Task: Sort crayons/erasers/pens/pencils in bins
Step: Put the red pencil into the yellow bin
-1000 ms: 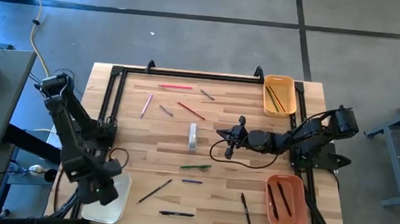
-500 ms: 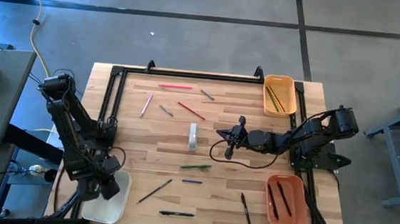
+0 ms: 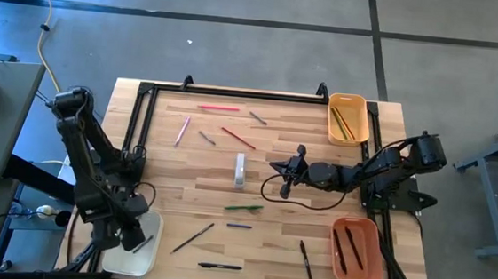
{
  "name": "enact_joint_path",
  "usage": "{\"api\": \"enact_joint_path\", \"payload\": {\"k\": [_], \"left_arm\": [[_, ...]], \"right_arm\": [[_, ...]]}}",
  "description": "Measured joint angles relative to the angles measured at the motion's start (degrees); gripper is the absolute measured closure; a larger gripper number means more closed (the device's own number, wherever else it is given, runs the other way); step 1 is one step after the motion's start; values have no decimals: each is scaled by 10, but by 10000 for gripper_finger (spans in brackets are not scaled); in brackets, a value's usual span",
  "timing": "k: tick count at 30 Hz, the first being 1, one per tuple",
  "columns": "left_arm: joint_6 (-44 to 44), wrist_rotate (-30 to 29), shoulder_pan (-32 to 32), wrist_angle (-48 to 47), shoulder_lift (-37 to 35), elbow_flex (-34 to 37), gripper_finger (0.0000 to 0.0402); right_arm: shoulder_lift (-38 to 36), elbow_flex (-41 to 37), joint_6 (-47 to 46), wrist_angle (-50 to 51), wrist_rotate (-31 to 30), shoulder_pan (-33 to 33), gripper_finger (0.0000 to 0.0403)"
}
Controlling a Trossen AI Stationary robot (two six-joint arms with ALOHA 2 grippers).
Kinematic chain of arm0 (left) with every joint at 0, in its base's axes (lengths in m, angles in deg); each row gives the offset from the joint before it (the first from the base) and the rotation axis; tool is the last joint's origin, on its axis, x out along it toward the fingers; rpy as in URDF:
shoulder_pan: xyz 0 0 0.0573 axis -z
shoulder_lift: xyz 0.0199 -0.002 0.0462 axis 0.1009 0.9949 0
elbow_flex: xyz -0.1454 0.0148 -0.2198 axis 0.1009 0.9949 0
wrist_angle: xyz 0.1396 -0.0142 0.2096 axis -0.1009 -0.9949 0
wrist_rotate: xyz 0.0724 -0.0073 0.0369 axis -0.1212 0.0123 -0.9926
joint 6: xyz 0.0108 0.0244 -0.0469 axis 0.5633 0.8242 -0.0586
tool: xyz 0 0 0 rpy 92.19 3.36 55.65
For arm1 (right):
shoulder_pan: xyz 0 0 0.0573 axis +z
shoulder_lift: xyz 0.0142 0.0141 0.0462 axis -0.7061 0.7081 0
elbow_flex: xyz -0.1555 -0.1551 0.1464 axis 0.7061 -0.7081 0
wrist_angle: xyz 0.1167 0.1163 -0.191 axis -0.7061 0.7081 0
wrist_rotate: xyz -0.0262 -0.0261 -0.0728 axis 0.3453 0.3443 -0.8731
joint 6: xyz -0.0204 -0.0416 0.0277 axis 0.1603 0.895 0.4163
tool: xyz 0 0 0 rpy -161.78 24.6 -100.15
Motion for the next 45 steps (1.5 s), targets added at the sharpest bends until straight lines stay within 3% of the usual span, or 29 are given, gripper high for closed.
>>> {"api": "enact_joint_path", "payload": {"k": [3,8,12,17,20,23,28,31,39,45], "left_arm": [[34,-35,0,-42,-33,-32,365],[99,-144,-35,-57,-118,-41,398],[242,-228,-95,-56,-177,-42,401],[473,-244,-203,13,-230,-25,401],[609,-190,-273,132,-255,17,402],[709,-98,-347,263,-264,79,402],[811,58,-470,468,-251,179,402],[847,136,-544,543,-229,215,402],[964,211,-693,642,-139,223,402],[1005,246,-738,750,-64,223,402]], "right_arm": [[0,0,-2,1,0,0,403],[0,0,-9,3,1,0,403],[0,0,-10,2,3,0,403],[0,0,-20,-19,3,0,403],[0,0,-21,-41,6,0,403],[0,0,-21,-58,7,0,403],[0,0,-22,-80,8,0,403],[0,0,-33,-93,11,0,403],[0,57,-7,-45,11,8,403],[1,179,-33,196,11,-13,402]]}}
